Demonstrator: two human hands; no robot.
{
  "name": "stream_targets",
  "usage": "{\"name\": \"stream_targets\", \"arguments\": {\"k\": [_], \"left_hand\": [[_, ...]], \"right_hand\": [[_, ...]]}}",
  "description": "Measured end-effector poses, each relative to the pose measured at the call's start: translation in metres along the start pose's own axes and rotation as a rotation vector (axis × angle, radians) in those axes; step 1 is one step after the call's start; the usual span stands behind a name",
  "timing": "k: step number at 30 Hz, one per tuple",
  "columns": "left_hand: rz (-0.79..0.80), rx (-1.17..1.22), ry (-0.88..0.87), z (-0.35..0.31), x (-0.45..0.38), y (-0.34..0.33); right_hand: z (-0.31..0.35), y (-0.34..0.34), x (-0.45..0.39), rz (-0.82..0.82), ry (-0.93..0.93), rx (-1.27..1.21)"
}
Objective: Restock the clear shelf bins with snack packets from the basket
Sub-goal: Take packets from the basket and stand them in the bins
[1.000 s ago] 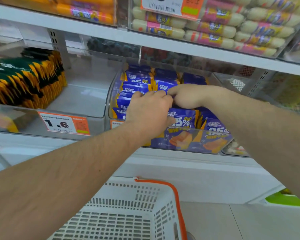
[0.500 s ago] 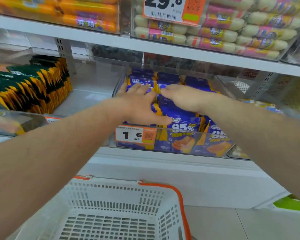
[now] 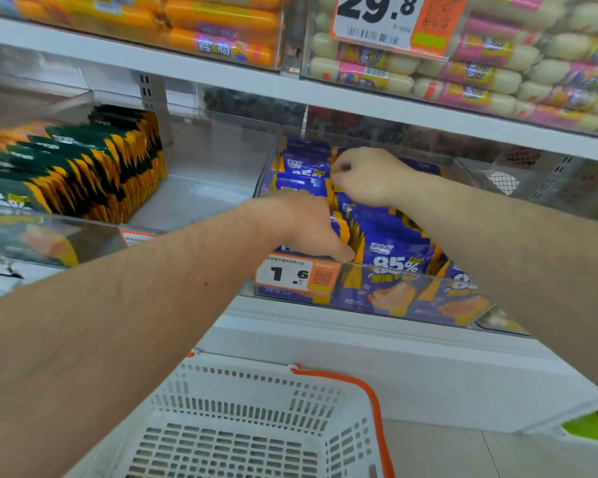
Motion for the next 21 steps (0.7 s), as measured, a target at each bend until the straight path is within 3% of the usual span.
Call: {"name": "stream_targets", "arguments": {"k": [7,15,21], "left_hand": [[-0.112,0.049,0.003,0.002,0.008,0.002],[-0.201,0.037,-0.047,-0.001,0.014,0.005],[-0.134,0.069,-0.064,-0.001,0.021,0.004]], "right_hand": [[0.021,-0.039,-0.056,0.155,0.0,0.22],[0.03,-0.041,-0.064,0.249,0.002,0.206],[0.03,-0.041,-0.056,0.229,0.003,0.147]]}}
Point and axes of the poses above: each hand's wrist, its own x-axis away from the middle knuckle, its own y-axis out of the back of the hand, z = x × y, the point moved 9 cm from there along -x, towards the middle knuckle, and after that the axes turned 2 degrees about y, right-handed, at the moved point
